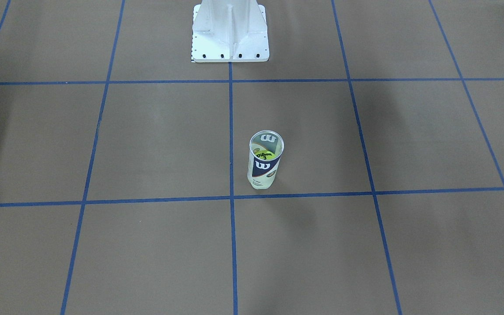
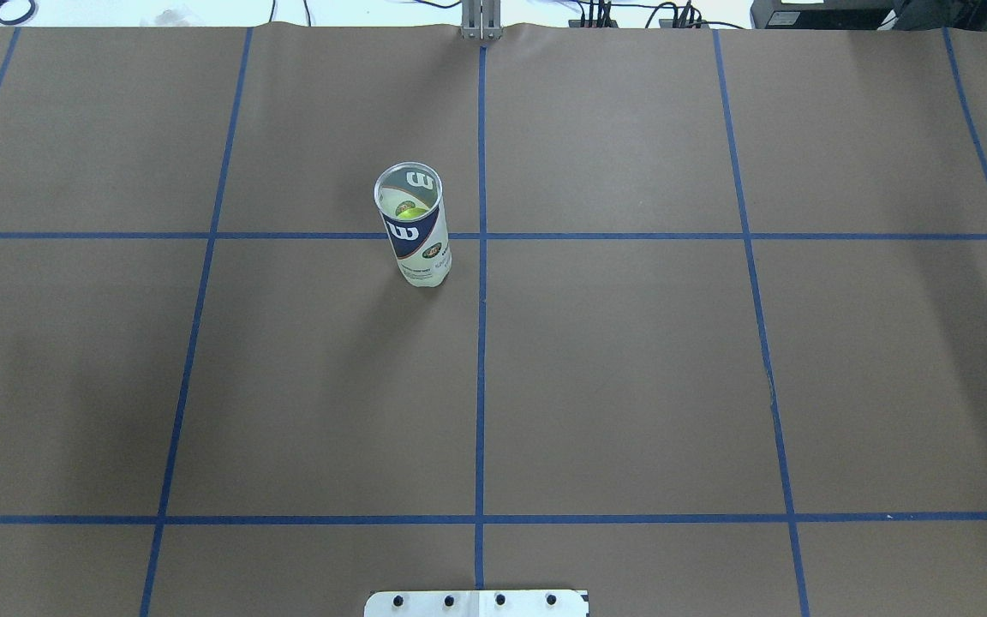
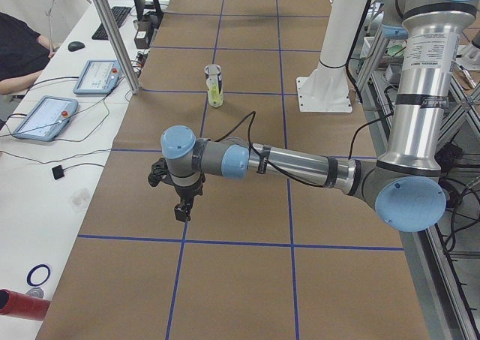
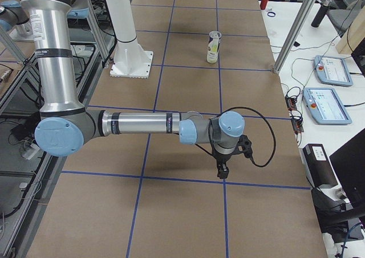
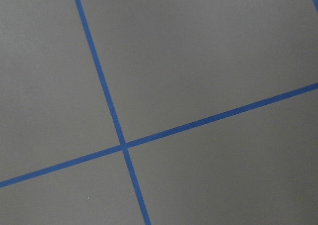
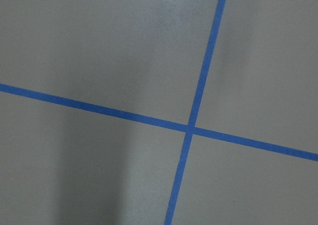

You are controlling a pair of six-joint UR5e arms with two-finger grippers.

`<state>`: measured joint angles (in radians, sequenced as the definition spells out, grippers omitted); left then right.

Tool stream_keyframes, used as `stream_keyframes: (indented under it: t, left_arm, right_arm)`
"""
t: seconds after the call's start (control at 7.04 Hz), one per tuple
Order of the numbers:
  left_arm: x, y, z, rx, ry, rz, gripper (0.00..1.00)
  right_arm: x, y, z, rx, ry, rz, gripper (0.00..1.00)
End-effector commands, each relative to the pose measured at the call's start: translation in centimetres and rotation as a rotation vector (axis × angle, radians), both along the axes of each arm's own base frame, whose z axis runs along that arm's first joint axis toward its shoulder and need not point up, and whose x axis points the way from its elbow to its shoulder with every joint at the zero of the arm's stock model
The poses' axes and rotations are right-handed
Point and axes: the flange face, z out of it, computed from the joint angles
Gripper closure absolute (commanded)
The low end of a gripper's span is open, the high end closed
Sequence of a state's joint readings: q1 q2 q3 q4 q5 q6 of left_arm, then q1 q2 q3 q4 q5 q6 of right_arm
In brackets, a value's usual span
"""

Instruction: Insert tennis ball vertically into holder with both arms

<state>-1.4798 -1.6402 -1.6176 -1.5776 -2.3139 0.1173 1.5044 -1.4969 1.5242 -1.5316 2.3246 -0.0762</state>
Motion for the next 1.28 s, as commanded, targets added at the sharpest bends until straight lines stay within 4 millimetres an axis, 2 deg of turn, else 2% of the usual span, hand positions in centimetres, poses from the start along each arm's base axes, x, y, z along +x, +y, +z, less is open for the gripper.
stream_keyframes:
  t: [0.0, 0.14, 0.28, 0.43, 0.57, 0.99, 1.14]
  left_arm:
    - [-0.1, 1.2, 3.2, -0.042, -0.007, -0.007, 0.00]
    - [-0.1, 1.0, 2.2, -0.053, -0.002, -0.032, 0.00]
    - [0.0, 1.1, 1.3, -0.097, 0.001, -0.100, 0.00]
    - [-0.1, 1.4, 1.4, -0.101, 0.004, -0.101, 0.00]
    - [-0.1, 1.7, 1.7, -0.110, 0.012, -0.099, 0.00]
    - [-0.3, 2.5, 2.7, -0.088, 0.008, -0.058, 0.00]
    - [-0.4, 2.5, 2.8, -0.091, 0.006, -0.061, 0.00]
  right_arm:
    - [2.0, 2.3, 0.0, -0.019, -0.025, 0.046, 0.01]
    - [2.3, 3.2, -0.2, -0.040, -0.024, 0.055, 0.01]
    - [2.6, 3.4, -1.5, -0.072, -0.023, 0.061, 0.01]
    - [3.0, 3.7, -3.2, -0.073, -0.037, 0.070, 0.01]
    - [3.4, 3.8, -3.4, -0.073, -0.051, 0.080, 0.01]
    - [3.9, 4.2, -2.8, -0.084, -0.062, 0.090, 0.01]
    - [4.1, 6.6, 0.2, -0.137, -0.061, 0.094, 0.01]
